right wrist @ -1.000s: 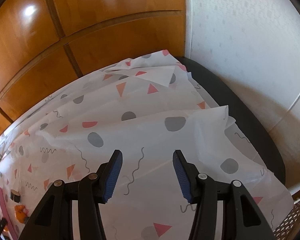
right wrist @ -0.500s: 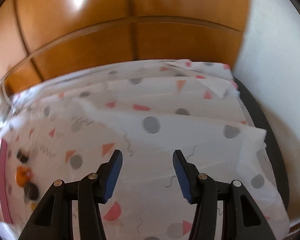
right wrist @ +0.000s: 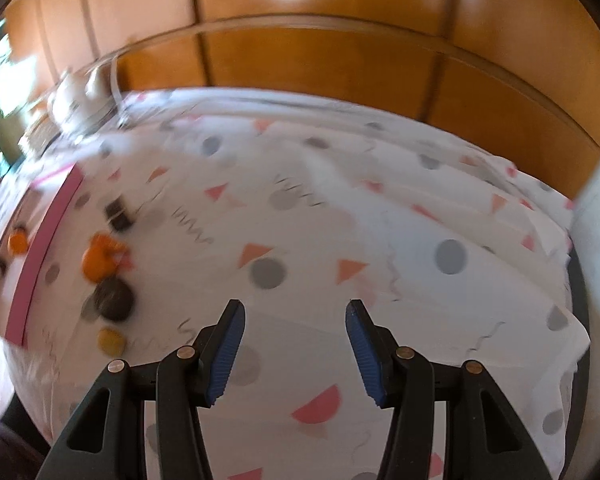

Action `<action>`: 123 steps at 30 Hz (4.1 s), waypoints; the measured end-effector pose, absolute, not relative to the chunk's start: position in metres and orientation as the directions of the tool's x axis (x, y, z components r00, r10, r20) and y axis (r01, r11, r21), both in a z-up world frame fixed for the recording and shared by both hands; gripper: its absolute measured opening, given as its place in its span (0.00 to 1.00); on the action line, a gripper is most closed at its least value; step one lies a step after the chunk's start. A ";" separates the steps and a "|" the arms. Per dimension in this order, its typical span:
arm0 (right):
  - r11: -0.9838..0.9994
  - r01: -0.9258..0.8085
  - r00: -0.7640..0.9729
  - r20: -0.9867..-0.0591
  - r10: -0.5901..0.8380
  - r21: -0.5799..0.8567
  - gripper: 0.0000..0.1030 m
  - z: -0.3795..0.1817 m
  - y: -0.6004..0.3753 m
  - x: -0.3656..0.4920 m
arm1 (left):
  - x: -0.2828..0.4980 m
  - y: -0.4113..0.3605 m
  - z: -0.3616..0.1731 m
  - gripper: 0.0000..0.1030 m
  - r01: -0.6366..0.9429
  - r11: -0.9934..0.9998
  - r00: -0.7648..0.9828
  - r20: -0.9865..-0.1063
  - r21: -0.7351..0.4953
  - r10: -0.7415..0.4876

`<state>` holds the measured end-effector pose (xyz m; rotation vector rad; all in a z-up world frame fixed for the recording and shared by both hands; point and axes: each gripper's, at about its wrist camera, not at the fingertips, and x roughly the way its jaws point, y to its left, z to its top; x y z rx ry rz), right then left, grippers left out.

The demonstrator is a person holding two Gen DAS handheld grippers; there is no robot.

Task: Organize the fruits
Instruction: 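Carry the red tomato into the pink tray and open the left gripper, then lower the right gripper onto the orange carrot and close on it, then carry the carrot into the pink tray and open the right gripper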

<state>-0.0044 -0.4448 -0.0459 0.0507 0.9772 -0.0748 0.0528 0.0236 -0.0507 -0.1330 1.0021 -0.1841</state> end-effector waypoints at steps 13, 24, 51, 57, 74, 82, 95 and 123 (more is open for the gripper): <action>0.996 -0.077 0.515 -0.854 0.073 0.039 0.52 -0.054 -0.408 0.001 | 0.044 0.024 -0.067 0.30 0.145 0.978 0.499 -0.843 -0.149 -0.202; 0.981 -0.188 0.490 -0.863 0.128 0.039 0.45 -0.054 -0.359 0.021 | 0.038 0.033 -0.070 0.30 0.113 0.979 0.496 -0.843 -0.172 -0.206; 0.947 -0.322 0.429 -0.892 0.140 -0.006 0.45 -0.072 -0.251 0.104 | 0.024 0.064 -0.040 0.71 -0.011 0.987 0.602 -0.789 -0.161 -0.122; 0.936 -0.348 0.403 -0.910 0.094 -0.057 0.45 -0.085 -0.242 0.114 | 0.021 0.072 -0.035 0.71 -0.031 0.983 0.633 -0.764 -0.184 -0.123; 0.916 -0.371 0.437 -0.899 0.029 -0.151 0.28 -0.093 -0.240 0.123 | 0.014 0.073 -0.010 1.00 0.017 0.987 0.762 -0.637 -0.163 -0.118; 0.894 -0.410 0.489 -0.871 0.047 -0.182 0.25 -0.082 -0.220 0.111 | 0.013 0.072 -0.009 1.00 0.025 0.984 0.763 -0.633 -0.175 -0.132; 0.903 -0.421 0.500 -0.853 0.150 -0.089 0.23 -0.070 -0.192 0.097 | 0.008 0.073 -0.013 1.00 0.013 0.990 0.772 -0.628 -0.143 -0.101; 0.831 -0.482 0.444 -0.740 0.505 0.277 0.23 -0.020 -0.139 0.040 | 0.010 0.114 -0.019 1.00 -0.137 0.970 0.760 -0.649 -0.203 -0.029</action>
